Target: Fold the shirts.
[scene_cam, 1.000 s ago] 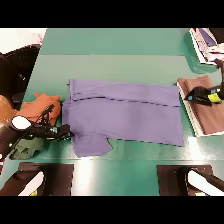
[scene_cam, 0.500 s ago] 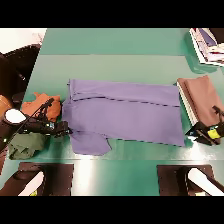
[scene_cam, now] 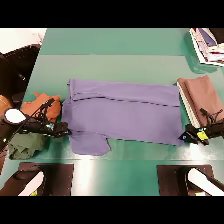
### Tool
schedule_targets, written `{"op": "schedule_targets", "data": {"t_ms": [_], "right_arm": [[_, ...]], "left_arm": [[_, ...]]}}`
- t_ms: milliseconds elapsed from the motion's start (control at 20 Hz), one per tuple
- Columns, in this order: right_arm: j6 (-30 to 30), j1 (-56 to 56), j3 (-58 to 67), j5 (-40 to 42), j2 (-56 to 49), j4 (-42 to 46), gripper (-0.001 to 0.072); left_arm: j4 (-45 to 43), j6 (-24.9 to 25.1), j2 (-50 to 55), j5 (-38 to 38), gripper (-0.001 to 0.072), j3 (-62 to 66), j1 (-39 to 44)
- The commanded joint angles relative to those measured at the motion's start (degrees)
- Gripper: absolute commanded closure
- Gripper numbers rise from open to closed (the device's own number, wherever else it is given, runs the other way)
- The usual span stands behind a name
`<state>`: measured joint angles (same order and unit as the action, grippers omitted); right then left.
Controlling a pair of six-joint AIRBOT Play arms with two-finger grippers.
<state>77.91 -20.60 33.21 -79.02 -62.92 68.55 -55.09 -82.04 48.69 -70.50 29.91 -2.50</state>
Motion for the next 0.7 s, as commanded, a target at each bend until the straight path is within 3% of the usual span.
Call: {"op": "schedule_targets", "data": {"t_ms": [0, 200, 500, 650], "right_arm": [[-0.02, 3.17, -0.04, -1.84, 4.68, 4.48, 0.0673], [-0.15, 3.08, -0.04, -6.27, 14.32, 8.66, 0.0697], [-0.15, 3.13, 0.0, -10.99, 23.56, 10.1, 0.0697], [0.04, 3.15, 1.62, -9.99, 22.69, 8.81, 0.0698]], "left_arm": [[-4.0, -0.11, -0.07, -4.68, 0.0685, 0.42, 0.02], [-4.55, -0.35, -1.05, -7.72, 0.0686, 0.52, 0.02], [-4.24, -6.6, -13.33, -15.8, 0.0686, 2.89, 0.02], [-4.11, -6.45, -12.83, -12.31, 0.0687, 8.63, 0.02]]}}
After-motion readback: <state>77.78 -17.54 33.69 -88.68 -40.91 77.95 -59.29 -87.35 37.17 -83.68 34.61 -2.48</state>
